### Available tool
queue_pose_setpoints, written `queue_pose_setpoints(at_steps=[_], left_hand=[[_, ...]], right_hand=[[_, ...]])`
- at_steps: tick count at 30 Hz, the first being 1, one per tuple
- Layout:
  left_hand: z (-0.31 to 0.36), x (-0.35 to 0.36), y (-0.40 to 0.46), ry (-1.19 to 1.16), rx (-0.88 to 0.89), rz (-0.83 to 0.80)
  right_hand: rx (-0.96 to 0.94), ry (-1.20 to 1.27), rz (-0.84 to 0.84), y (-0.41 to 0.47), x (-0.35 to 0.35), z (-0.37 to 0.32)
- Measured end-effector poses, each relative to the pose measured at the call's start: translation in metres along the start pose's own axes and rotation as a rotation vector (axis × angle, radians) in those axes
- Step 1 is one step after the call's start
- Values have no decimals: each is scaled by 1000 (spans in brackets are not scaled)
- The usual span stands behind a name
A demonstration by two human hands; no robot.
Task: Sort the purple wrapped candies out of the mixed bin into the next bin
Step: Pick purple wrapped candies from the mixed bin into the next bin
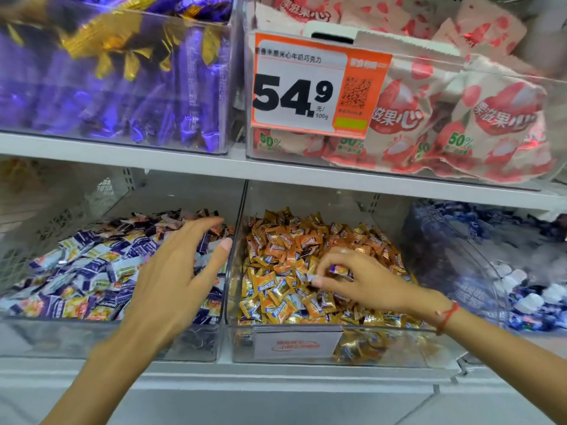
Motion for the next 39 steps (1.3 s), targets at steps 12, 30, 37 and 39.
queue_pose_setpoints(at_steps=[12, 30, 37, 39], left_hand=[[7, 9, -6, 59, 6, -46], [20, 1, -6, -84, 110, 25], [42, -3, -9, -407, 129, 119], [30, -18, -8, -522, 59, 218]], right_hand=[[-177, -577, -281, 30, 51, -48], [11, 243, -211, 8, -6, -29], [21, 525, 13, 24, -38, -103], [25, 578, 27, 39, -34, -124]])
Point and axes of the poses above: each hand's wrist, its own y-axis towards the middle knuckle, its own x-axis out of the palm, z = x × y, the point moved 8 cm from there along y, towards the middle knuckle, and after that the axes turned 9 degrees about -y, right-handed, at the moved point
